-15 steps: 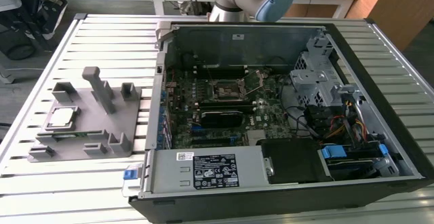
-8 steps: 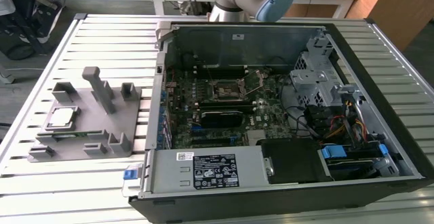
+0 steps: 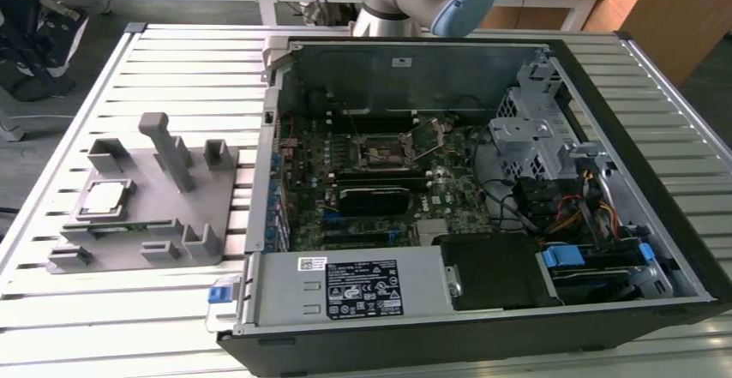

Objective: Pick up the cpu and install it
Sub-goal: 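Reach for the cpu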

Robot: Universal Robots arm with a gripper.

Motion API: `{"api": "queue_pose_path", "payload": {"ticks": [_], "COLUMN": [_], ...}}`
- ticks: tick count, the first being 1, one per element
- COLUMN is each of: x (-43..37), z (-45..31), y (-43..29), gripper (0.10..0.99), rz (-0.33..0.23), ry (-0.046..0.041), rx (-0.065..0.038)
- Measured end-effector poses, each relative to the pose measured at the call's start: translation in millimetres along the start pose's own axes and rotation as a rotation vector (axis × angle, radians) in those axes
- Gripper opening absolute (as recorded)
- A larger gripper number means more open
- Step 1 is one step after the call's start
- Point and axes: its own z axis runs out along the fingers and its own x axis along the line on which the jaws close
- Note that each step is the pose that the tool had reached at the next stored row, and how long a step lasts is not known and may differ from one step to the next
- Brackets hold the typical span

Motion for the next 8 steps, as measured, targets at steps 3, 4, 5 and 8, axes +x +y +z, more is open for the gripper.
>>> {"api": "queue_pose_path", "payload": {"ticks": [3,4,5,8], "x": [6.5,8.9,11.1,17.8], "z": [0.3,0.4,0.5,0.8], "y": [-0.4,-0.6,-0.7,-1.2], "gripper": [0.106,0.106,0.106,0.106], "rz": [0.0,0.0,0.0,0.0], "ry": [-0.0001,-0.0001,-0.0001,-0.0001], "rx": [0.0,0.0,0.0,0.0]}}
